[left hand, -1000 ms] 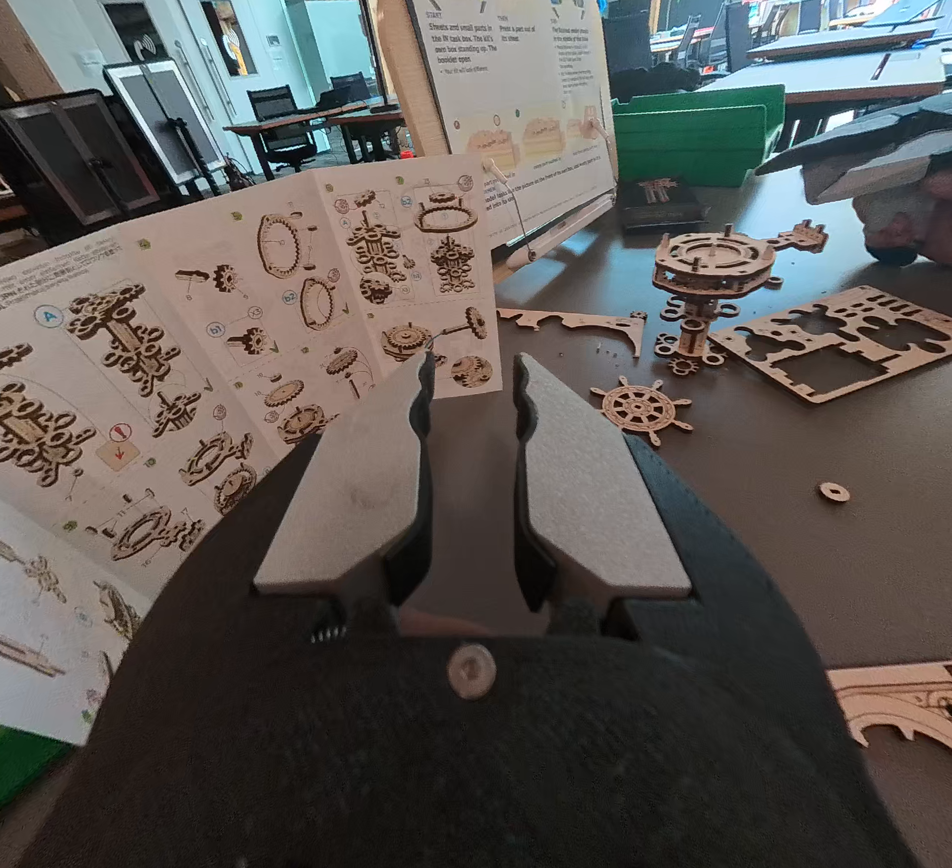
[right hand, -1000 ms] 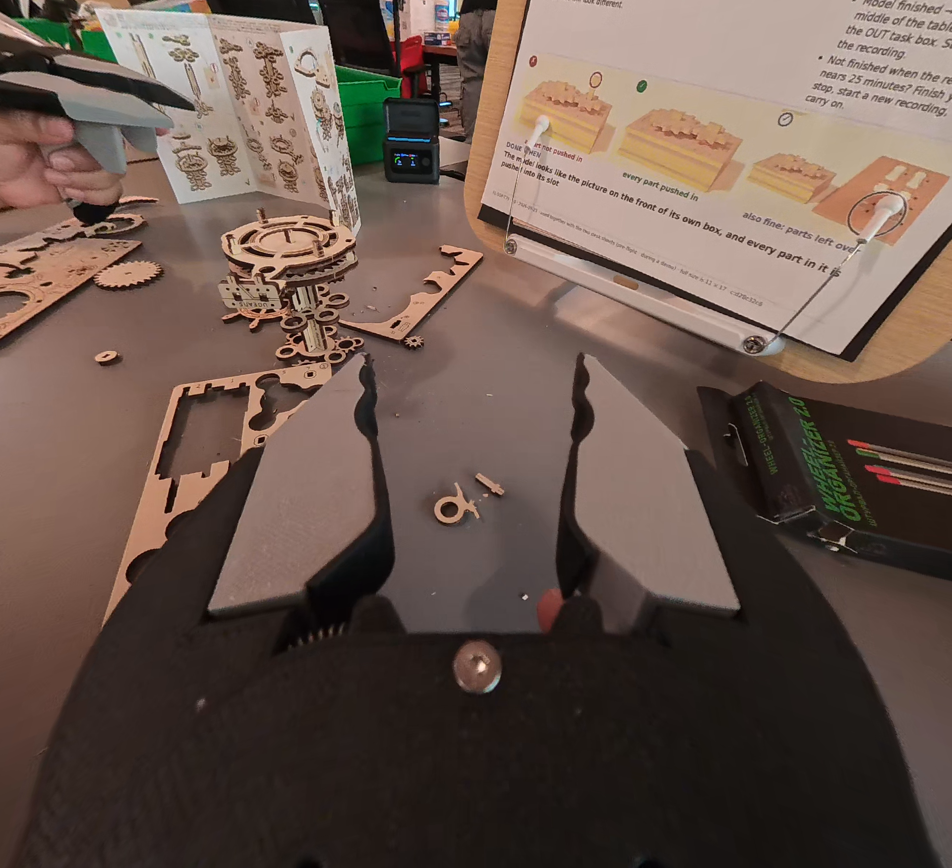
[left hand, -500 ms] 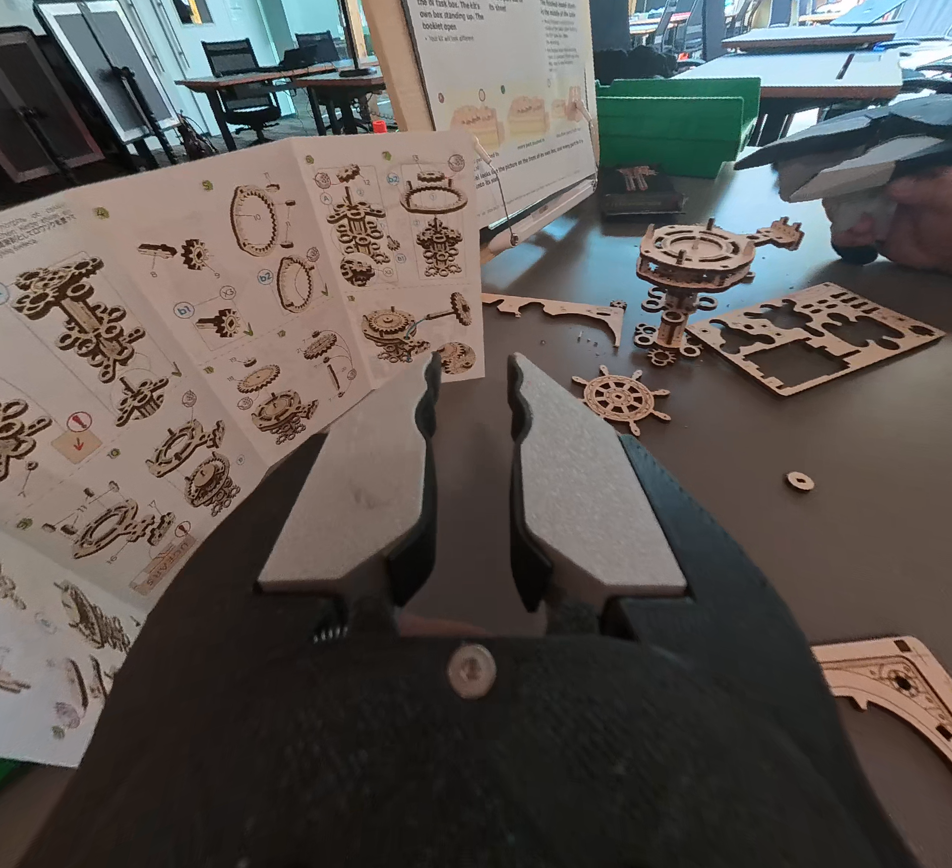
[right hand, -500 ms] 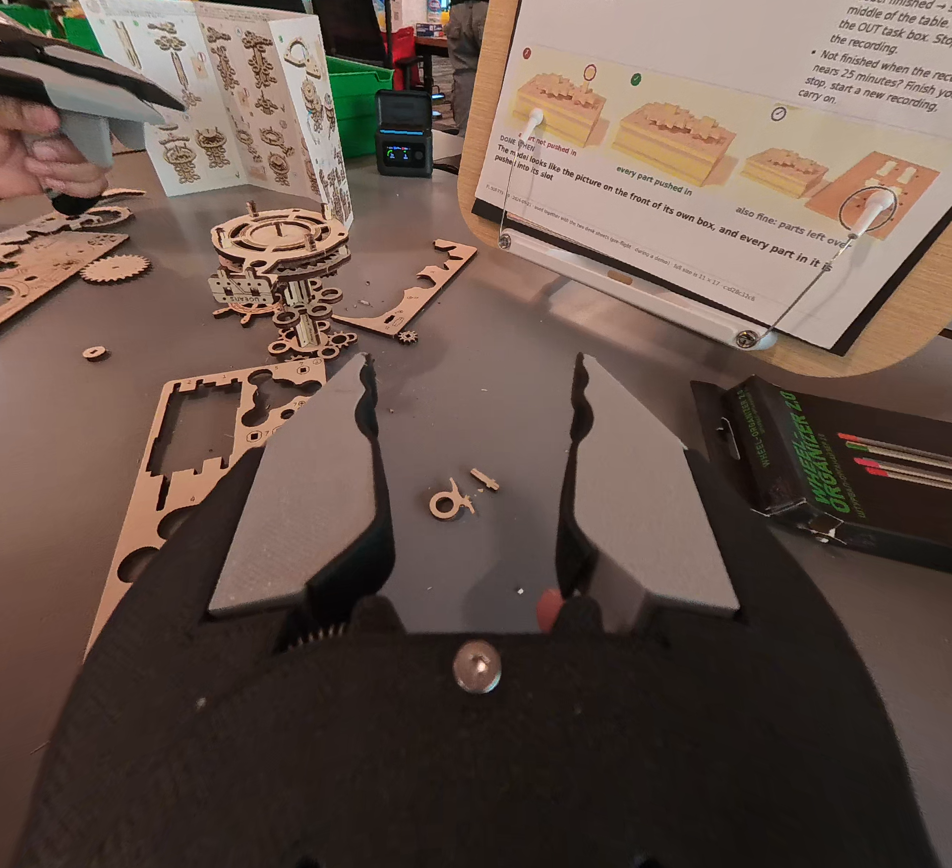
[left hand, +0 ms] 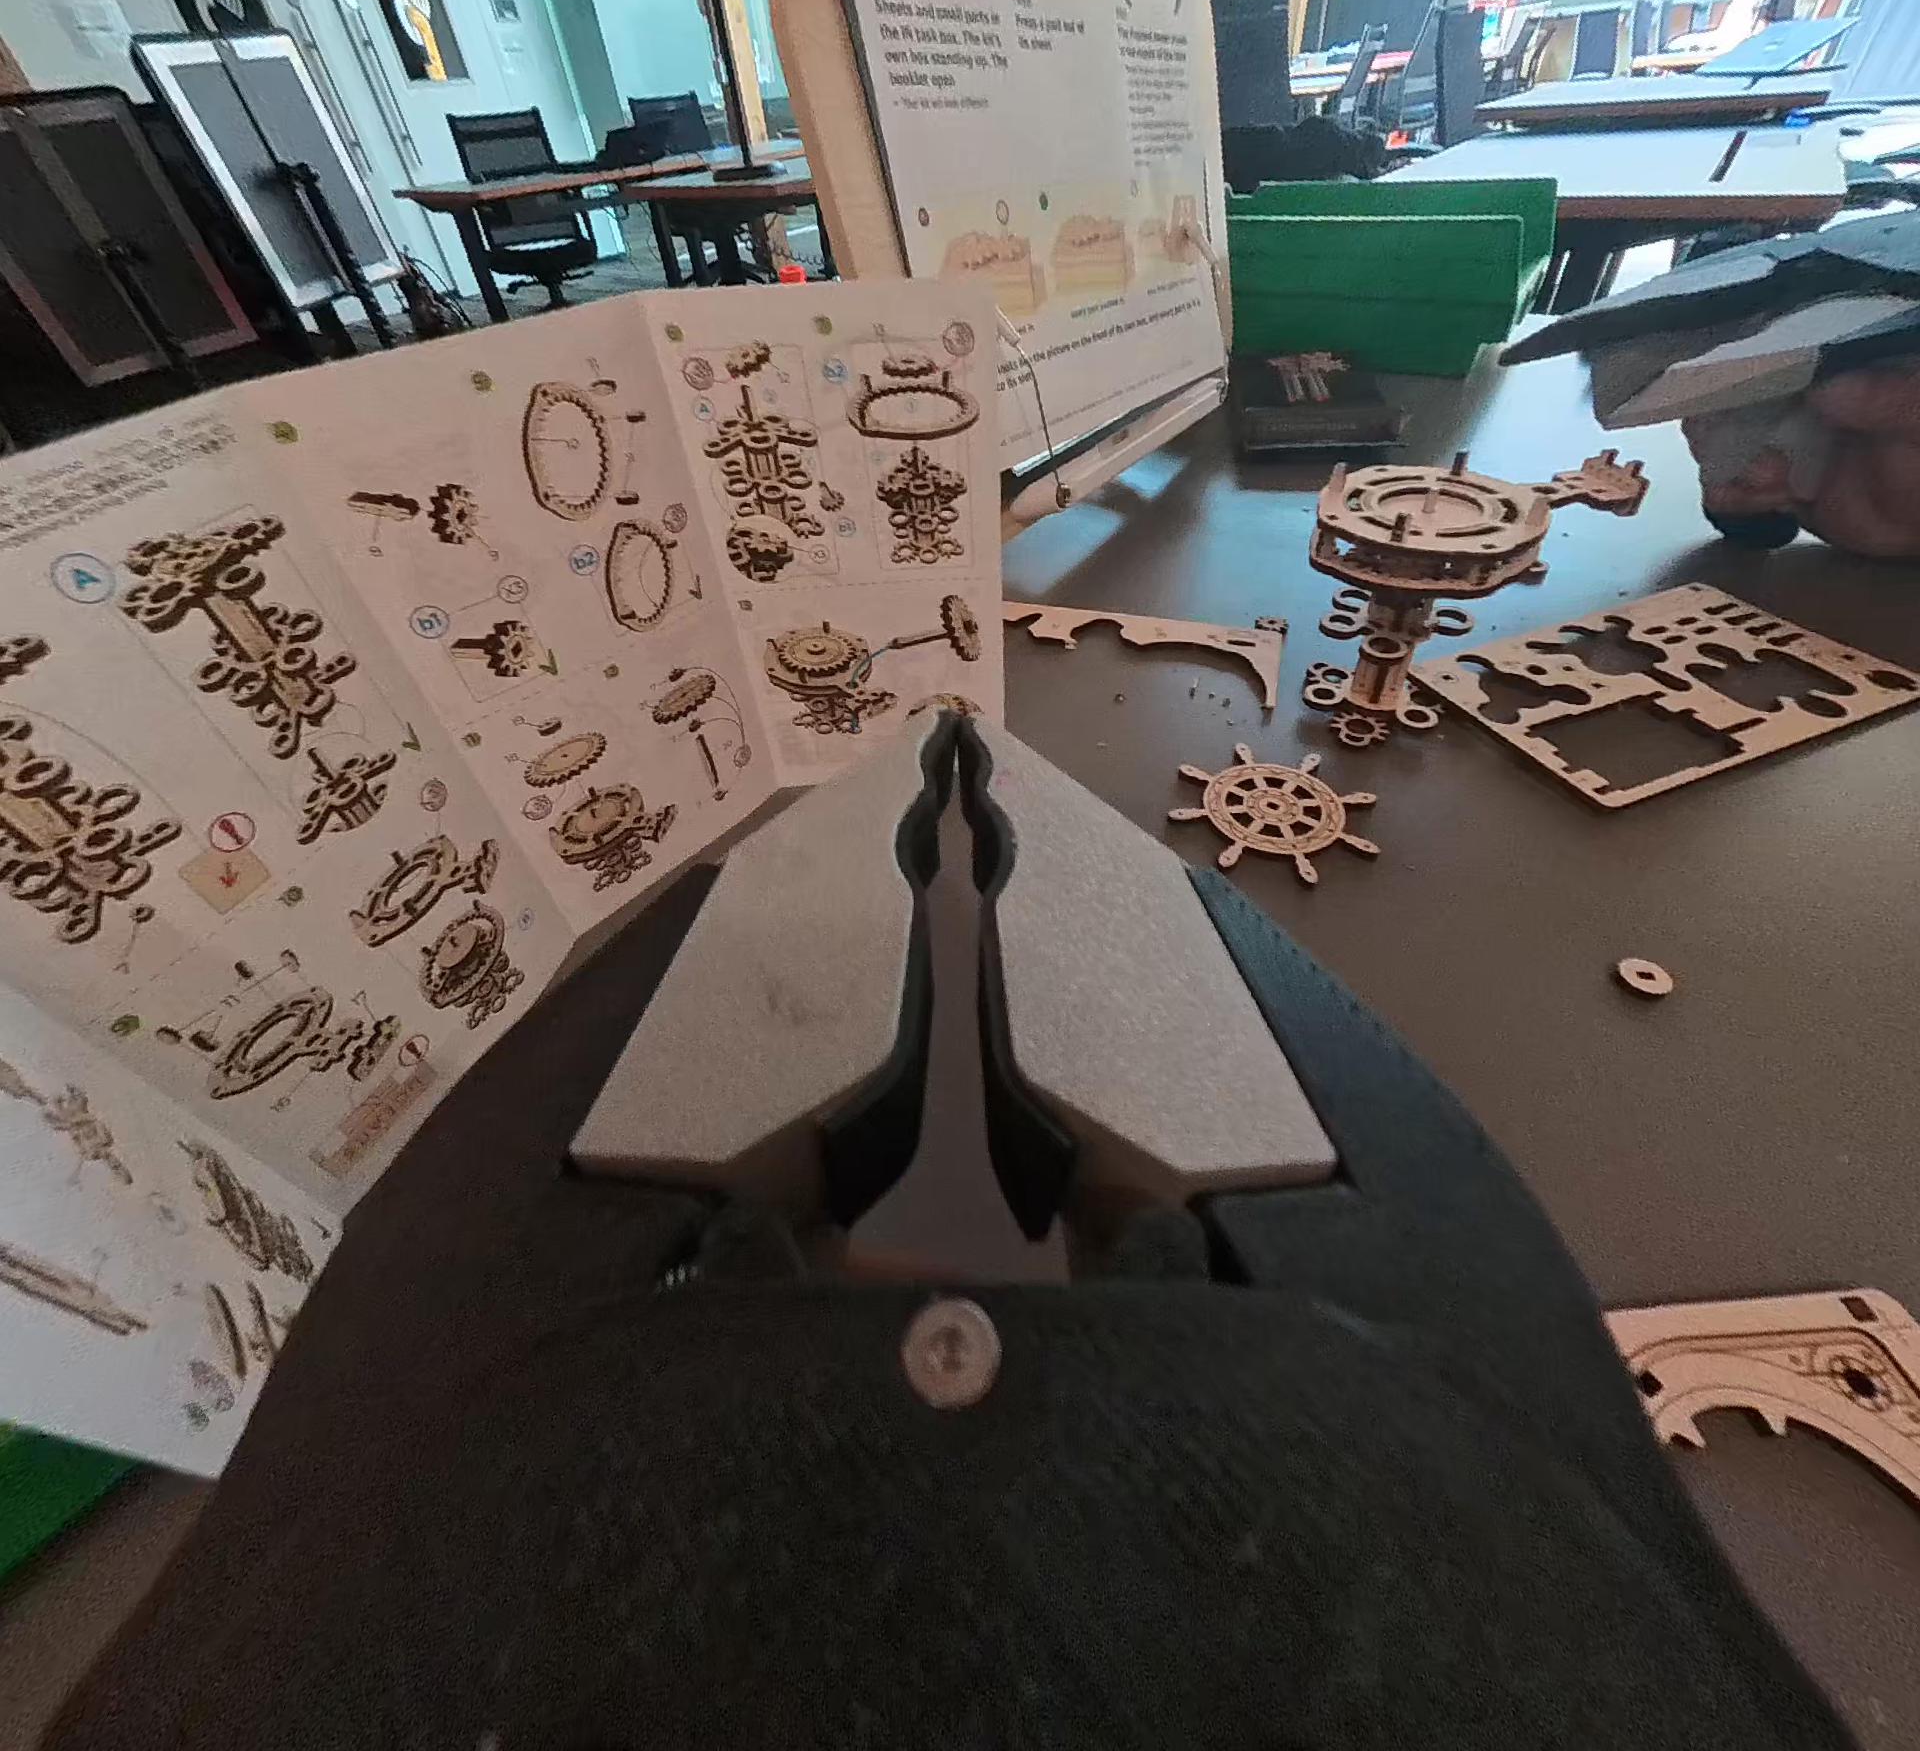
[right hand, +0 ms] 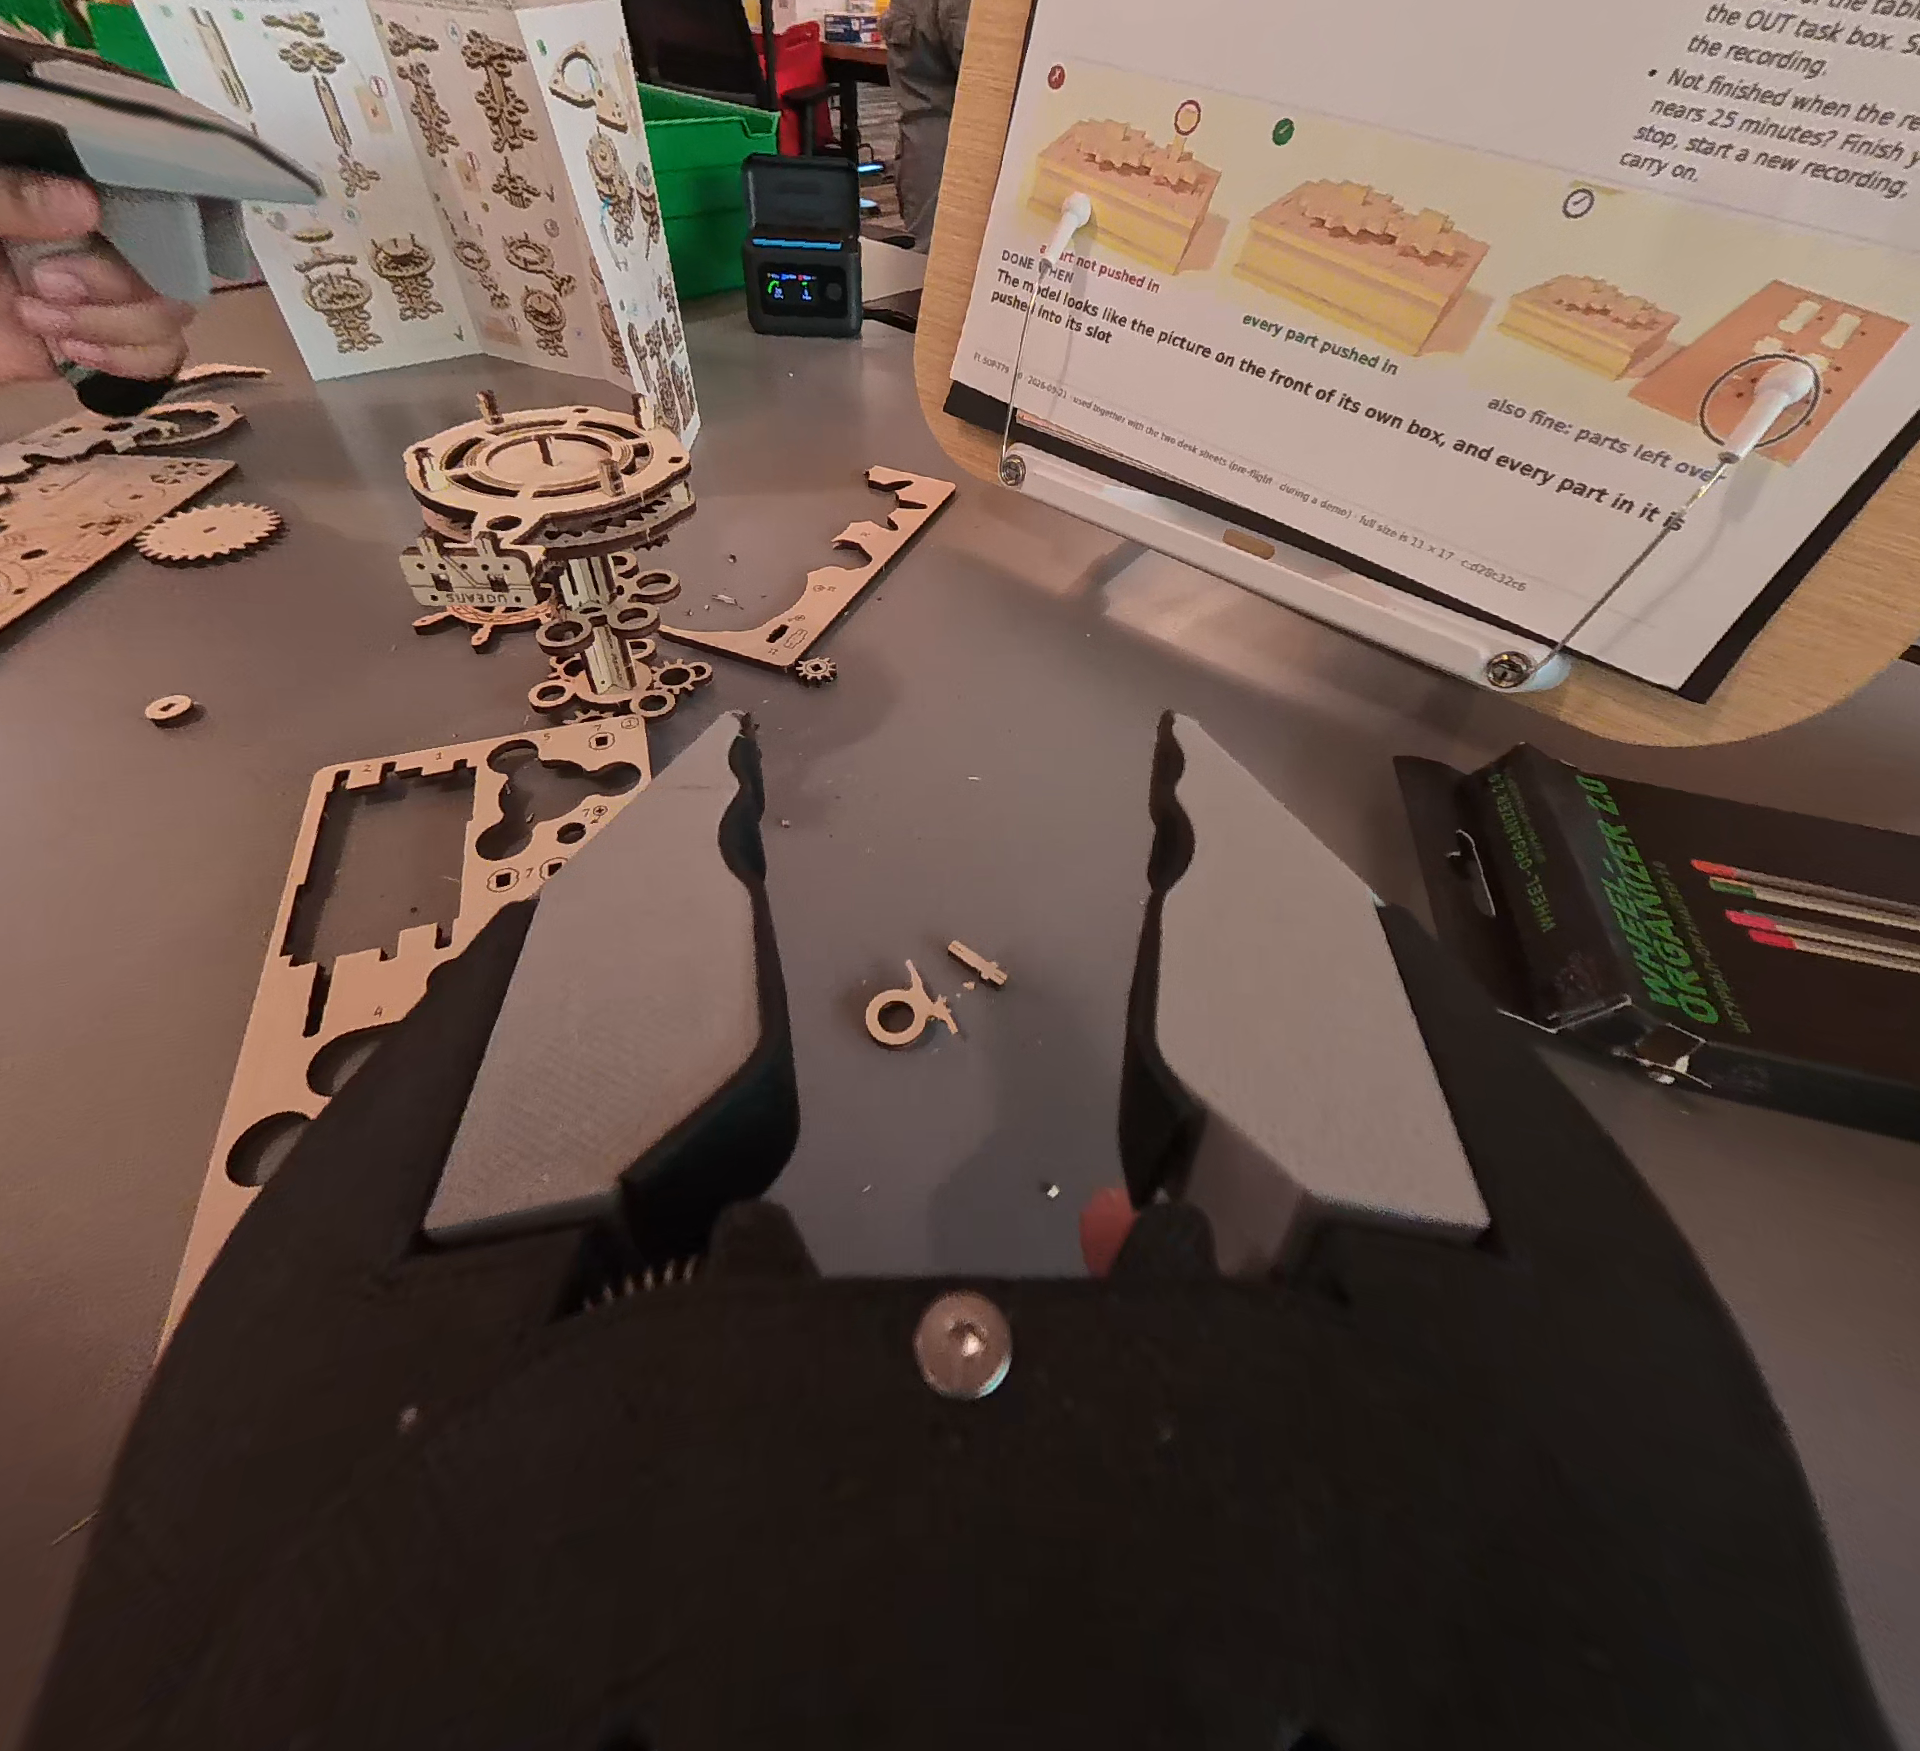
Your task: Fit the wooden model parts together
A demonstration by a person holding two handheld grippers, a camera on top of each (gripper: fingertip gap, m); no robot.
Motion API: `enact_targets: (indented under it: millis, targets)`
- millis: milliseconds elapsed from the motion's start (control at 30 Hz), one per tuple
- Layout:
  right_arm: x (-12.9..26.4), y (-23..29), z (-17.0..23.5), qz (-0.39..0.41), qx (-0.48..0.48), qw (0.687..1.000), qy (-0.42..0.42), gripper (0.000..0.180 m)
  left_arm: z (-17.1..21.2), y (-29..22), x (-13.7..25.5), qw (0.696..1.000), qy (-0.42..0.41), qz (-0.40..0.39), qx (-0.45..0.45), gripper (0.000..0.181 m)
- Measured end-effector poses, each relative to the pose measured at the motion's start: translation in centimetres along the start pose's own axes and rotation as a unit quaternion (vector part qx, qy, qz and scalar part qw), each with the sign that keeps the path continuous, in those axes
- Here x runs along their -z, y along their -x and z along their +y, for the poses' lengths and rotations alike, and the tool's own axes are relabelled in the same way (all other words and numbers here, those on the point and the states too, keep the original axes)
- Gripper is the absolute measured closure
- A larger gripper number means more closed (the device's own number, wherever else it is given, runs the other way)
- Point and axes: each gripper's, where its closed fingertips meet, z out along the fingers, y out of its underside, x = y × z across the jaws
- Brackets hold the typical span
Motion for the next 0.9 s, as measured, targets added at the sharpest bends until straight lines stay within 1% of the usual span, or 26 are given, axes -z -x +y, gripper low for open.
enact_targets:
  millis: [167,367,467,567,900]
  targets:
    - [0.2,-0.4,0.2,0.008,-0.017,1.0,0.005,0.106,-0.5,1.1,0.4,0.999,-0.017,-0.027,-0.014,0.181]
    - [1.0,-1.3,0.3,-0.001,-0.054,0.999,-0.001,0.105,-0.7,1.4,0.1,0.999,-0.025,-0.024,0.015,0.181]
    - [1.1,-1.5,0.3,-0.007,-0.068,0.998,-0.003,0.105,0.0,1.2,-0.4,1.0,-0.009,-0.022,0.008,0.181]
    - [1.1,-1.5,0.3,-0.003,-0.062,0.998,-0.002,0.105,0.8,0.6,-1.0,1.0,0.008,-0.01,0.011,0.181]
    - [1.1,-2.2,0.2,0.011,-0.077,0.997,-0.01,0.107,2.9,-0.6,-1.5,0.996,0.083,-0.021,-0.026,0.181]
